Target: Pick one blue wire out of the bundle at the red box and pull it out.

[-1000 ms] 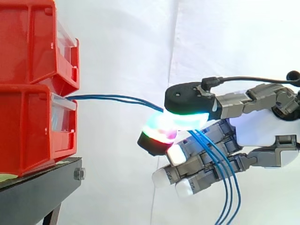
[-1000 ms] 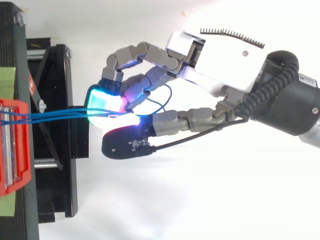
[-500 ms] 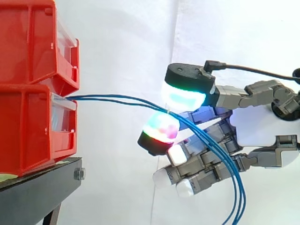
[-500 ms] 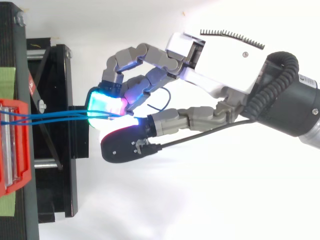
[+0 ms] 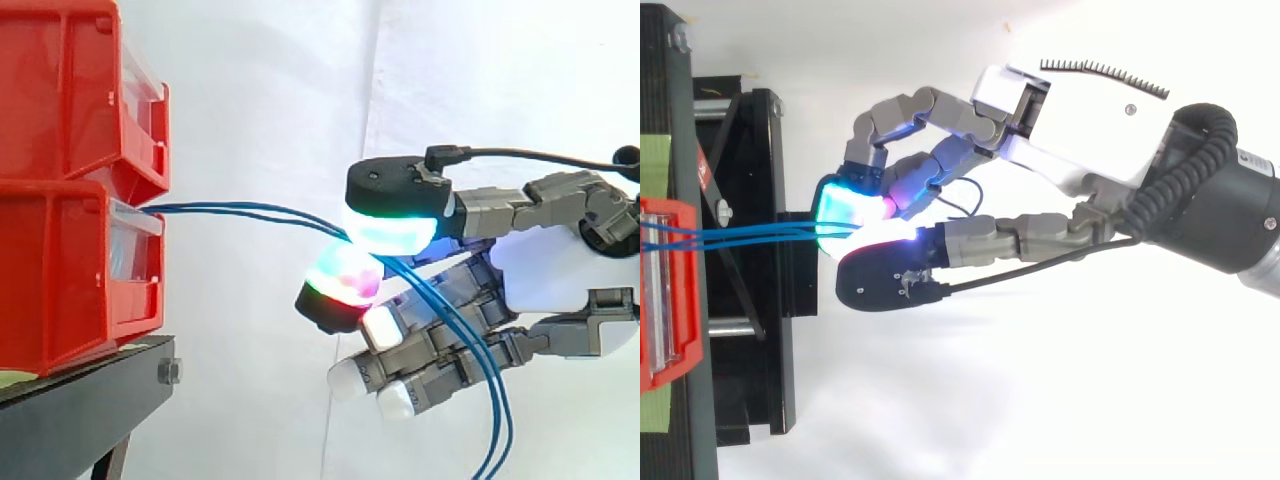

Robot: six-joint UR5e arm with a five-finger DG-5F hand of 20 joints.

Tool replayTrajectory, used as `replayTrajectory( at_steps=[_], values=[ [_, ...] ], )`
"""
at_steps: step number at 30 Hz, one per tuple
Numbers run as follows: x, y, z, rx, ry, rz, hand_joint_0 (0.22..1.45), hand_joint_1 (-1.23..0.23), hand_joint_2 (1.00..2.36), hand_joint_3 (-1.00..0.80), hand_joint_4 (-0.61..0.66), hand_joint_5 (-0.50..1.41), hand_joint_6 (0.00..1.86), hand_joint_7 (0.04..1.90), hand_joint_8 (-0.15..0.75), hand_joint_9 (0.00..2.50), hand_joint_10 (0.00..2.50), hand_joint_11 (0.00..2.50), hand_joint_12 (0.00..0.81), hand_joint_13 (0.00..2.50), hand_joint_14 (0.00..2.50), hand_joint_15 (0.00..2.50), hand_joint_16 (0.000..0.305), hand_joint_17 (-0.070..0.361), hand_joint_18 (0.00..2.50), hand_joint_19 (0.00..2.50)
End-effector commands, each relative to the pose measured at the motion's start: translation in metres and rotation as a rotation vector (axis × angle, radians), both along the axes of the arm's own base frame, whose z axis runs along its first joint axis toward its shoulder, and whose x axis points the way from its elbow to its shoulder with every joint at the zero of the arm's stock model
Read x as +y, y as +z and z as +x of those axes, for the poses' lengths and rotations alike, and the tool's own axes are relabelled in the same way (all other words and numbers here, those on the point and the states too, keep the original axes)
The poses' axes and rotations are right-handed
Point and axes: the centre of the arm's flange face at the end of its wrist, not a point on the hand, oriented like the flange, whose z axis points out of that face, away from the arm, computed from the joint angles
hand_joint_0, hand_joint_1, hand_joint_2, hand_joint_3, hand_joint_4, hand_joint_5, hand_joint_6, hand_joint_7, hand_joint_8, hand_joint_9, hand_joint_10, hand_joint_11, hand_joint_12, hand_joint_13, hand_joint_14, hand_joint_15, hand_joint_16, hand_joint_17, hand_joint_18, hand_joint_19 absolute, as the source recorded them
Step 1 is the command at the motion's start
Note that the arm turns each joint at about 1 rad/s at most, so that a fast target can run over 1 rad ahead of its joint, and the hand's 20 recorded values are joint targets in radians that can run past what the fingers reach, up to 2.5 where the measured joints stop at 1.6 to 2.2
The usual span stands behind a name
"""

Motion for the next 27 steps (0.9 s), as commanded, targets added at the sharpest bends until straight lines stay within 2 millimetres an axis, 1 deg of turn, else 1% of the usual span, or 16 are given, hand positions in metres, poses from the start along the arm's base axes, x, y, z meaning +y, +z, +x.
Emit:
replayTrajectory(
  at_steps=[1,3,4,5,6,8,9,10,11,12,13,14,15,19,25,27],
  values=[
    [-0.0002,0.0002,0.0001,-0.001,-0.002,0.000,0.63,-0.85,1.02,-0.19,0.18,-0.16,0.92,1.10,0.389,0.94,0.01,0.61,0.459,0.79,0.01,0.33,0.060,0.136,0.76,0.33],
    [-0.0001,0.0002,0.0001,-0.001,0.000,0.000,0.64,-0.88,1.02,-0.23,0.18,-0.17,0.93,1.05,0.380,0.91,0.02,0.62,0.450,0.76,0.01,0.32,0.060,0.135,0.76,0.32],
    [-0.0001,0.0002,0.0001,-0.001,0.000,0.000,0.65,-0.90,1.01,-0.30,0.21,-0.18,0.92,1.03,0.374,0.89,0.01,0.61,0.450,0.76,0.01,0.33,0.060,0.136,0.75,0.31],
    [0.0009,0.0002,0.0002,-0.001,0.000,-0.001,0.65,-0.90,1.01,-0.31,0.22,-0.18,0.92,1.03,0.373,0.89,0.01,0.62,0.449,0.76,0.01,0.33,0.060,0.136,0.75,0.31],
    [0.0009,0.0002,0.0002,-0.001,0.000,0.000,0.65,-0.92,1.01,-0.39,0.26,-0.18,0.92,1.01,0.372,0.88,0.01,0.62,0.448,0.75,0.01,0.32,0.060,0.136,0.75,0.31],
    [0.0009,0.0000,0.0000,0.000,0.000,0.000,0.61,-0.90,1.00,-0.46,0.27,-0.18,0.91,0.99,0.365,0.88,0.01,0.62,0.447,0.75,0.01,0.32,0.060,0.136,0.74,0.32],
    [0.0009,0.0002,0.0002,-0.001,0.000,0.000,0.57,-0.84,1.00,-0.50,0.27,-0.18,0.91,0.98,0.371,0.88,0.01,0.62,0.452,0.75,0.01,0.33,0.061,0.138,0.74,0.34],
    [0.0009,0.0002,0.0002,-0.001,0.000,0.000,0.55,-0.78,1.00,-0.50,0.28,-0.18,0.91,0.99,0.377,0.89,0.01,0.61,0.459,0.75,0.01,0.33,0.063,0.141,0.74,0.35],
    [0.0009,0.0002,0.0002,-0.001,0.000,0.000,0.54,-0.76,1.00,-0.50,0.28,-0.17,0.90,0.99,0.380,0.90,0.01,0.61,0.461,0.75,0.01,0.33,0.063,0.141,0.74,0.36],
    [0.0020,0.0000,0.0001,0.000,0.001,0.000,0.53,-0.70,1.00,-0.50,0.28,-0.17,0.90,0.99,0.387,0.91,0.02,0.60,0.465,0.76,0.01,0.33,0.063,0.143,0.74,0.36],
    [0.0009,0.0002,0.0002,-0.001,0.000,0.000,0.52,-0.60,1.00,-0.50,0.28,-0.17,0.89,1.01,0.402,0.96,0.01,0.60,0.468,0.76,0.01,0.33,0.063,0.143,0.74,0.38],
    [0.0009,0.0002,0.0002,-0.001,0.000,0.000,0.52,-0.60,1.00,-0.50,0.28,-0.16,0.89,1.01,0.401,0.96,0.01,0.60,0.470,0.77,0.01,0.33,0.063,0.143,0.74,0.38],
    [0.0009,0.0000,0.0000,0.000,0.000,0.000,0.55,-0.55,1.00,-0.50,0.27,-0.16,0.89,1.02,0.402,0.99,0.01,0.60,0.463,0.77,0.01,0.33,0.062,0.139,0.73,0.38],
    [0.0009,0.0000,0.0000,0.000,0.000,0.000,0.59,-0.56,1.01,-0.39,0.25,-0.15,0.89,1.06,0.400,1.02,0.01,0.60,0.460,0.78,0.01,0.33,0.060,0.134,0.75,0.39],
    [0.0009,0.0000,0.0000,0.000,0.000,0.000,0.59,-0.73,1.02,-0.23,0.25,-0.14,0.90,1.07,0.418,1.04,0.01,0.61,0.473,0.82,0.01,0.32,0.062,0.139,0.79,0.36],
    [0.0020,0.0000,0.0001,0.000,0.001,0.000,0.60,-0.76,1.02,-0.20,0.25,-0.14,0.91,1.08,0.425,1.04,0.01,0.62,0.475,0.82,0.01,0.32,0.063,0.141,0.81,0.35]
  ],
)
